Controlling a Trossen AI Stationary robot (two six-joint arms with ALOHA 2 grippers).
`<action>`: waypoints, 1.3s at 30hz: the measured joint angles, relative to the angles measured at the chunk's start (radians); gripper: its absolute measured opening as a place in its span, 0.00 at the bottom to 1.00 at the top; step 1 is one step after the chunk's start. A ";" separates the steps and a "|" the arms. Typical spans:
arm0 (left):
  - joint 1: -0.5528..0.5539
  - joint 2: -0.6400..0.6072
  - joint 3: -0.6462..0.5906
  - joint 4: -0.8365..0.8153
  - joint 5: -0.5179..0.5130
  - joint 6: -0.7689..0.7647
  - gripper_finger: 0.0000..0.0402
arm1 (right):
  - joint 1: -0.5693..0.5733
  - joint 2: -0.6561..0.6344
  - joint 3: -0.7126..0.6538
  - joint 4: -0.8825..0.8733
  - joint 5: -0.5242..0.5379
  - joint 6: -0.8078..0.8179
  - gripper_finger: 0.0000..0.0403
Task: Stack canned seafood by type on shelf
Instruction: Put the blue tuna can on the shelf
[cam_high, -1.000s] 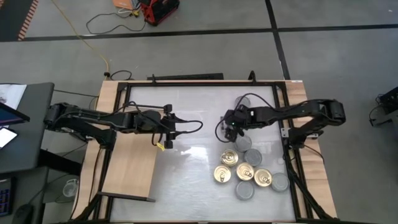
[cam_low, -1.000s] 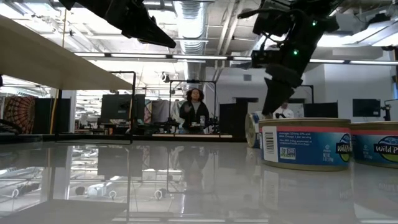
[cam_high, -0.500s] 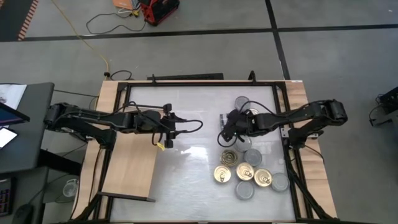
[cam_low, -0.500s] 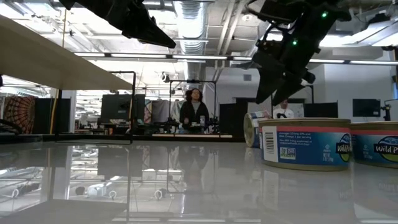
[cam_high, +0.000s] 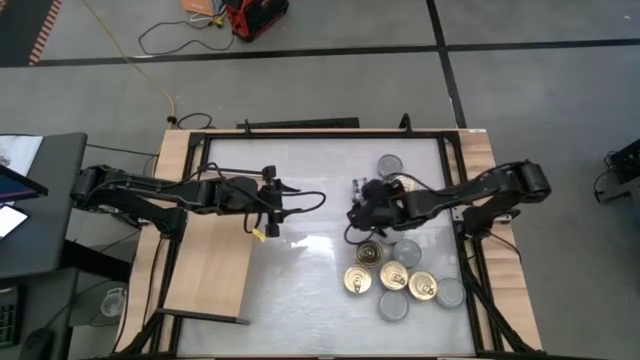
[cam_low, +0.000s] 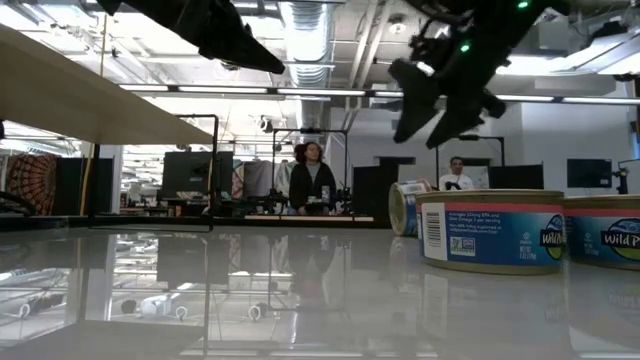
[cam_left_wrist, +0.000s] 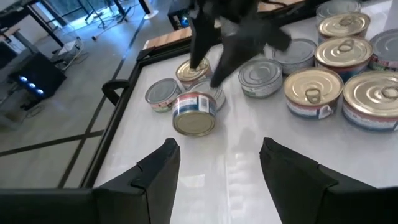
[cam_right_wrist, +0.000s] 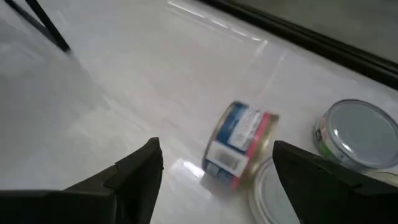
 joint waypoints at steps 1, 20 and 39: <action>0.000 0.000 0.000 0.002 0.000 0.000 0.54 | -0.005 0.036 0.029 -0.011 0.006 -0.014 0.81; 0.000 0.000 0.000 -0.046 0.010 -0.017 0.56 | -0.079 0.285 0.240 -0.119 0.030 -0.012 0.81; 0.000 0.000 0.000 -0.061 0.010 -0.015 0.56 | -0.031 0.284 0.288 -0.388 0.082 0.346 0.98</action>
